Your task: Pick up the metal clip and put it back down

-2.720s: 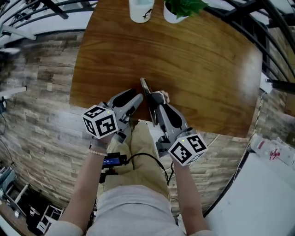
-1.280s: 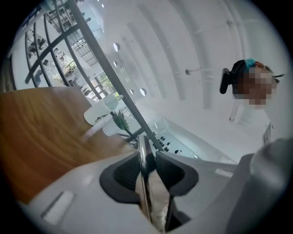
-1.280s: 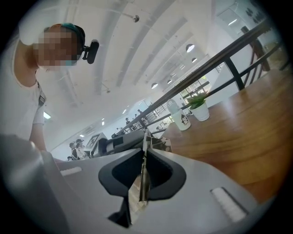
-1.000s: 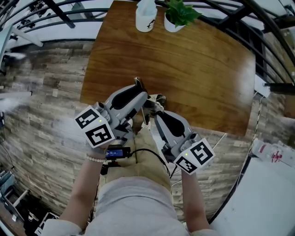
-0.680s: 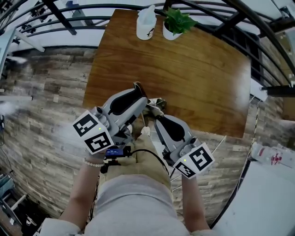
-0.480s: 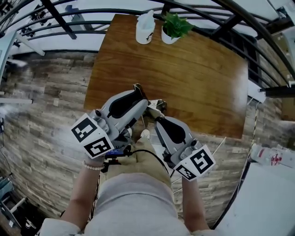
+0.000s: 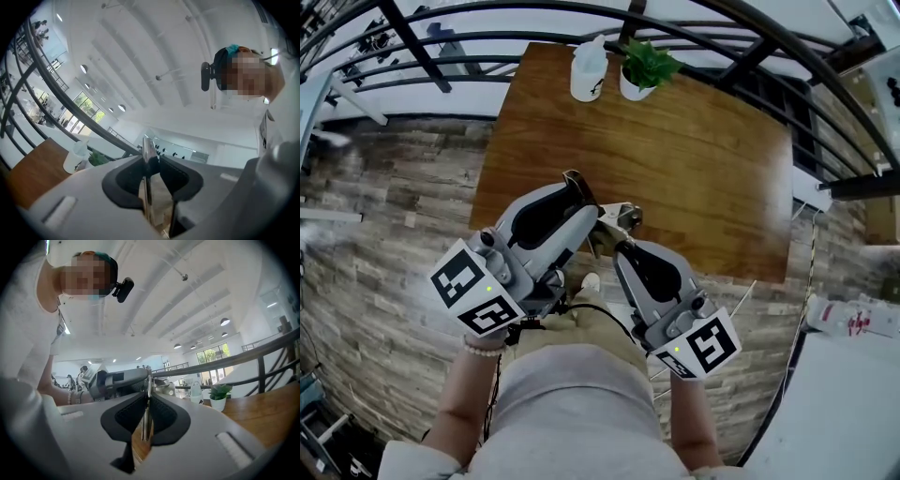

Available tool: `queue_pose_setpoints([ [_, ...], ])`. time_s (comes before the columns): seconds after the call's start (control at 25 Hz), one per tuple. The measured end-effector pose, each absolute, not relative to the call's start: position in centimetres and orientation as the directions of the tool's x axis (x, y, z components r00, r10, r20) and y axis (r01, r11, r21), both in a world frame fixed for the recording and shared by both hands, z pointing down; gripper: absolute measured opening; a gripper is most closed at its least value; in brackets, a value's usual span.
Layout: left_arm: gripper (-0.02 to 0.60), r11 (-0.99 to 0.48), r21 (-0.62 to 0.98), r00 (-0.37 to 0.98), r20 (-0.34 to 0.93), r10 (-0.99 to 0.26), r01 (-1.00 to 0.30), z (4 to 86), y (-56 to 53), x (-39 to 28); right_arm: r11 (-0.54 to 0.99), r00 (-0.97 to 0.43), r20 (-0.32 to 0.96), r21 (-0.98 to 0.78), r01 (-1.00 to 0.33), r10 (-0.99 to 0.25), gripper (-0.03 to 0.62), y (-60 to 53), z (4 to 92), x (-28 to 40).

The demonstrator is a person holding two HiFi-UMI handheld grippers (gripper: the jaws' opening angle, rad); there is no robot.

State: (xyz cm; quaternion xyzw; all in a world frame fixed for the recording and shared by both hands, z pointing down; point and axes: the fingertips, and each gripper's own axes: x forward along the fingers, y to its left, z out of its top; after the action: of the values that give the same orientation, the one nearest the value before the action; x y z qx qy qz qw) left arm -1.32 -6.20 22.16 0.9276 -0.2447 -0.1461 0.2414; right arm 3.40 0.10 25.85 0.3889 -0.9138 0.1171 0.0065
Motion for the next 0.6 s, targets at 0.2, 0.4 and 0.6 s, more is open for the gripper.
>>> queue_pose_setpoints([
  [0.2,0.109,-0.774,0.496,0.833,-0.164,-0.528,-0.393,21.15,-5.95,-1.57,0.68,-0.703,0.09,-0.191,-0.708,-0.706,0.054,0.18,25.05,3.24],
  [0.4,0.109,-0.769,0.509,0.833,-0.165,-0.528,-0.387,21.4,-5.98,-1.59,0.687,-0.708,0.098,-0.179,-0.704,-0.699,0.054,0.25,25.1,3.2],
  [0.6,0.109,-0.768,0.51,0.832,-0.166,-0.529,-0.387,21.46,-6.03,-1.56,0.687,-0.706,0.099,-0.174,-0.706,-0.701,0.054,0.22,25.12,3.21],
])
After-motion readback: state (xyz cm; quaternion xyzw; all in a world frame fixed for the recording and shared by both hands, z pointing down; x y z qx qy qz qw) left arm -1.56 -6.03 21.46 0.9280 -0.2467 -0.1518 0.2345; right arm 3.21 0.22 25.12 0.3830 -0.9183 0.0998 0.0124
